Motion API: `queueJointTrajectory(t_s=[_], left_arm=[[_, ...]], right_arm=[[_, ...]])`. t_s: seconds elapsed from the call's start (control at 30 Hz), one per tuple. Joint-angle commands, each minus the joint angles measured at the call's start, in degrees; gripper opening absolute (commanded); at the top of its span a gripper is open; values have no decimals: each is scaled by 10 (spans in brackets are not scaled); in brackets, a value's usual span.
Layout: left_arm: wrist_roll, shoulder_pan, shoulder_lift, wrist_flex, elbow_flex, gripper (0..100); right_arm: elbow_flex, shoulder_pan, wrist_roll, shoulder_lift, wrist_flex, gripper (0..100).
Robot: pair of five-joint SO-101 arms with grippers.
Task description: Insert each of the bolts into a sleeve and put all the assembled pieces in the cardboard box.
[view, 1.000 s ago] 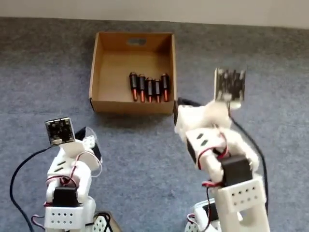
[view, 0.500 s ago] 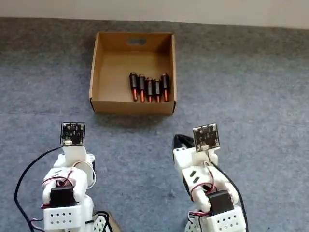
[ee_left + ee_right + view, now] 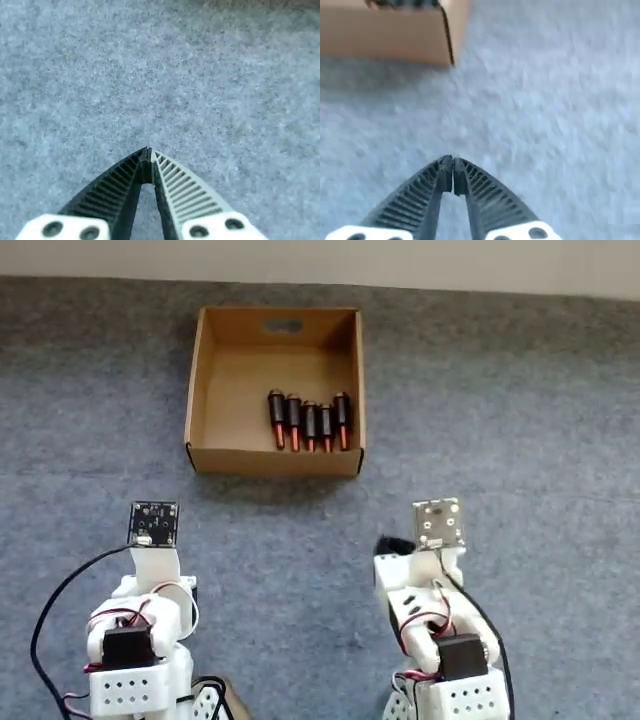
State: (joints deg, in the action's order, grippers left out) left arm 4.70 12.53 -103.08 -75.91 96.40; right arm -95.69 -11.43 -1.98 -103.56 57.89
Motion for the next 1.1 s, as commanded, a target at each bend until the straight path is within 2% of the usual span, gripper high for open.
queueJointTrajectory(t_s=[0.0,0.07,0.6,0.8,1.07], left_arm=[[4,3,-5,-4,8,9],[4,3,-5,-4,8,9],[4,-7,-7,-5,8,9],[4,-7,-7,-6,8,9],[4,-7,-6,-4,8,9]], right_arm=[[-80,24,7,-3,95,9],[-78,26,5,-6,137,9],[-80,29,7,-18,130,9],[-80,79,7,-15,130,9],[-80,80,7,-15,130,9]])
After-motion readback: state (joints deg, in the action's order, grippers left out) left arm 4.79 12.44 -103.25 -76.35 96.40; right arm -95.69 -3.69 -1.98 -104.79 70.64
